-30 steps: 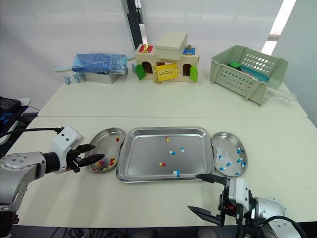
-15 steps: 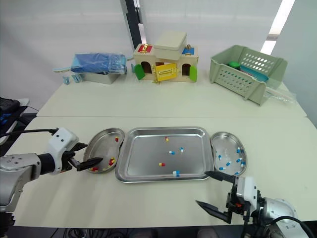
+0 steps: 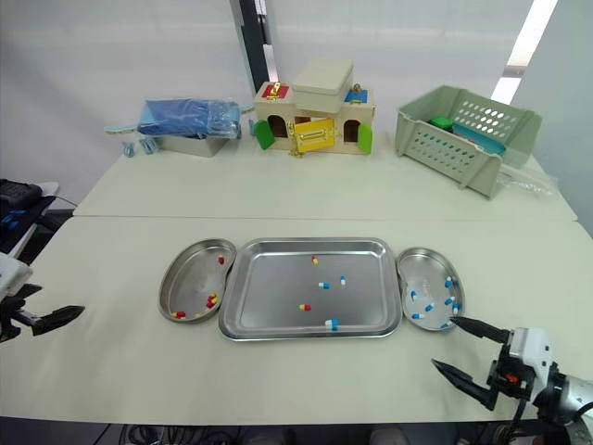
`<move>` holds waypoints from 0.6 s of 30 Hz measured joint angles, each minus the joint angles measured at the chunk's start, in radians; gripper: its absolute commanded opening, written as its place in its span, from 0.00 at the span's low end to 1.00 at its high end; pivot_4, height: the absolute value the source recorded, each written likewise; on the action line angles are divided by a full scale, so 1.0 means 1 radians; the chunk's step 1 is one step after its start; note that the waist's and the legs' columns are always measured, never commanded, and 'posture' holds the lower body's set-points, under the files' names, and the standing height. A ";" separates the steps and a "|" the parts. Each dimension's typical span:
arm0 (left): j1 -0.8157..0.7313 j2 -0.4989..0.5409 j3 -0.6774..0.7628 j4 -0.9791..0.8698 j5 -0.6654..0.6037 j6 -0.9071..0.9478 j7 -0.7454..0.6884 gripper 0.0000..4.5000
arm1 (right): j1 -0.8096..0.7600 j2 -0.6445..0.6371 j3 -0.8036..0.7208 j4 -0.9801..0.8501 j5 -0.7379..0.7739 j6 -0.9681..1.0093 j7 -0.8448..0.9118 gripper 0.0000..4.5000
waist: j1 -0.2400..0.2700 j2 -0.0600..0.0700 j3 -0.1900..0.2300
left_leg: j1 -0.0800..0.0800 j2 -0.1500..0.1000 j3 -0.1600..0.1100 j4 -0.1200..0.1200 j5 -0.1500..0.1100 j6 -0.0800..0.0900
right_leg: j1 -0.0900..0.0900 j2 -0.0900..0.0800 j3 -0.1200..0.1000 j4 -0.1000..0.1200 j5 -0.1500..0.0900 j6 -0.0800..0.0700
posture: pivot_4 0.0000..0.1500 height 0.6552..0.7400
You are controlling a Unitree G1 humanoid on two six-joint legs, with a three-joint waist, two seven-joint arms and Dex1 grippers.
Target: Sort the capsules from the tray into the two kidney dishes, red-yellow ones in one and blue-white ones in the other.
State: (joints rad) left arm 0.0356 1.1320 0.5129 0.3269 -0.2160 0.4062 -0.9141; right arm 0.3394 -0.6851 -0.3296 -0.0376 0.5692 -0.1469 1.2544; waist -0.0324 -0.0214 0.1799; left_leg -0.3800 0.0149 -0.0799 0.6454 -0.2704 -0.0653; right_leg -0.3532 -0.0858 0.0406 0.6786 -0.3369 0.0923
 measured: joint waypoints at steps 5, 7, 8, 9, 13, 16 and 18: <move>-0.001 0.008 0.005 0.038 0.001 -0.023 0.000 1.00 | -0.028 -0.024 -0.037 0.154 -0.013 -0.061 0.062 1.00 | -0.001 0.000 0.000 | 0.000 0.000 0.000 0.000 0.000 0.000 | 0.000 0.000 0.000 0.000 0.000 0.000 | 1.00 1.00; -0.001 0.008 0.005 0.040 0.000 -0.027 0.000 1.00 | -0.052 -0.030 -0.044 0.210 -0.021 -0.083 0.079 1.00 | -0.001 0.000 0.000 | 0.000 0.000 0.001 0.000 0.000 0.000 | 0.000 0.000 0.000 0.000 0.000 0.000 | 1.00 1.00; -0.001 0.008 0.005 0.041 0.000 -0.029 0.000 1.00 | -0.062 -0.035 -0.045 0.240 -0.025 -0.096 0.088 1.00 | -0.001 0.000 0.000 | 0.000 0.000 0.001 0.000 0.000 0.000 | 0.000 0.000 0.000 0.000 0.000 0.000 | 1.00 1.00; 0.000 0.008 0.005 0.041 0.000 -0.031 0.000 1.00 | -0.073 -0.038 -0.049 0.264 -0.032 -0.106 0.096 1.00 | -0.001 0.000 0.000 | 0.000 0.000 0.001 0.000 0.000 0.000 | 0.000 0.000 0.000 0.000 0.000 0.000 | 1.00 1.00; 0.001 0.007 0.005 0.042 -0.002 -0.038 0.000 1.00 | -0.098 -0.042 -0.065 0.342 -0.039 -0.143 0.115 1.00 | -0.002 0.000 0.000 | 0.000 0.000 0.001 0.000 0.000 0.000 | 0.000 0.000 0.000 0.000 0.000 0.000 | 1.00 1.00; 0.001 0.006 0.005 0.042 -0.004 -0.039 0.001 1.00 | -0.108 -0.042 -0.067 0.381 -0.039 -0.164 0.127 1.00 | -0.002 0.000 0.000 | 0.000 0.000 0.001 0.000 0.000 0.000 | 0.000 0.000 0.000 0.000 0.000 0.000 | 1.00 1.00; 0.001 0.006 0.005 0.043 -0.004 -0.040 0.000 1.00 | -0.116 -0.042 -0.069 0.395 -0.039 -0.173 0.135 1.00 | -0.002 0.000 0.000 | 0.000 0.000 0.001 0.000 0.000 0.000 | 0.000 0.000 0.000 0.000 0.000 0.000 | 1.00 1.00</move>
State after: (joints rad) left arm 0.0368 1.1381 0.5176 0.3697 -0.2199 0.3657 -0.9137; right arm 0.2236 -0.7271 -0.3983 0.3572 0.5302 -0.3199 1.3895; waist -0.0345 -0.0212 0.1800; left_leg -0.3796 0.0151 -0.0793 0.6452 -0.2704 -0.0653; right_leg -0.3534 -0.0858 0.0410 0.6790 -0.3369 0.0923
